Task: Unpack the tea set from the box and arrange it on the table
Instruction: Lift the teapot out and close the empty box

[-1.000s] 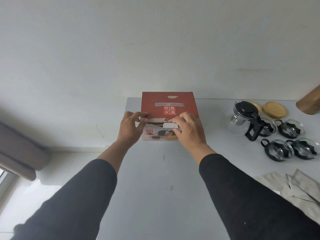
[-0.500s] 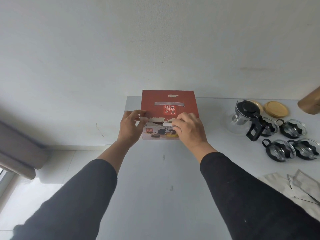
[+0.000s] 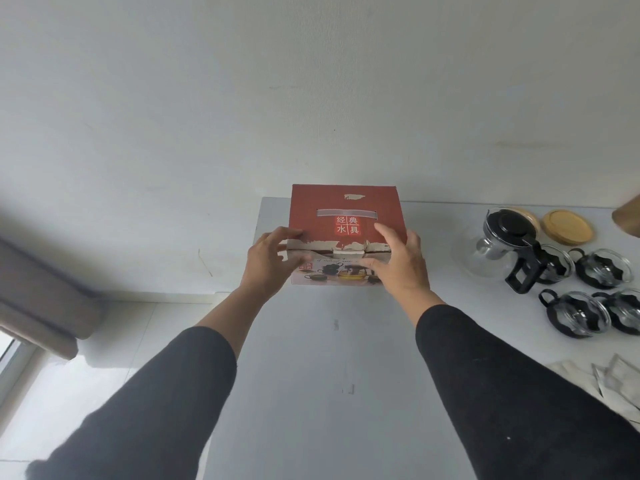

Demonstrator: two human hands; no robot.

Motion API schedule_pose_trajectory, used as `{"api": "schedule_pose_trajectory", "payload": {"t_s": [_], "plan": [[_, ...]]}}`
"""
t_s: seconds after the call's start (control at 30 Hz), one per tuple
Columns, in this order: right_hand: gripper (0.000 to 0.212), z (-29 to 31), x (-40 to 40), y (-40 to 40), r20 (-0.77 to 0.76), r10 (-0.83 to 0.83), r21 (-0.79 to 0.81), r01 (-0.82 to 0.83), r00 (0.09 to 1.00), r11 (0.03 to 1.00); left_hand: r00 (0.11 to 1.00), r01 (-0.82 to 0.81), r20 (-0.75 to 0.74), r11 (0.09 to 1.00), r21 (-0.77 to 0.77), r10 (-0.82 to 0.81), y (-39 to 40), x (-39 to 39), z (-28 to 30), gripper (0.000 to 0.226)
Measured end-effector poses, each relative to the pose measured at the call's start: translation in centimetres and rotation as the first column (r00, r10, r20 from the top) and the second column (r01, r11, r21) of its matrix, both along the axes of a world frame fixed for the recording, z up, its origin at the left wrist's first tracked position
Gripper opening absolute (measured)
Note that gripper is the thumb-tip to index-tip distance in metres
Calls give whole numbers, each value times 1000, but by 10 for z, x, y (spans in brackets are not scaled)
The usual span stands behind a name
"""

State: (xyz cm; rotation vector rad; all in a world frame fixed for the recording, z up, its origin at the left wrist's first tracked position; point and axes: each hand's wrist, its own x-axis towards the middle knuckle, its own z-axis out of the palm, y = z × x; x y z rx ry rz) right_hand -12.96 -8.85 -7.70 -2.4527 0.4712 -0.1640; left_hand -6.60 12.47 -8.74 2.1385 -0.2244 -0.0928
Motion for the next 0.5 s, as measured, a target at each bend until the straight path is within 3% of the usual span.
{"api": "schedule_pose_trajectory", "payload": {"t_s": [0.17, 0.5], "plan": [[53, 4, 22, 9, 19, 100, -73, -98, 995, 992, 984, -172, 44, 985, 12, 171, 8, 18, -1, 35], [47, 10, 85, 14, -30, 4, -75, -7, 1000, 997, 977, -212, 14, 968, 133, 212, -4, 73, 10, 32]]}}
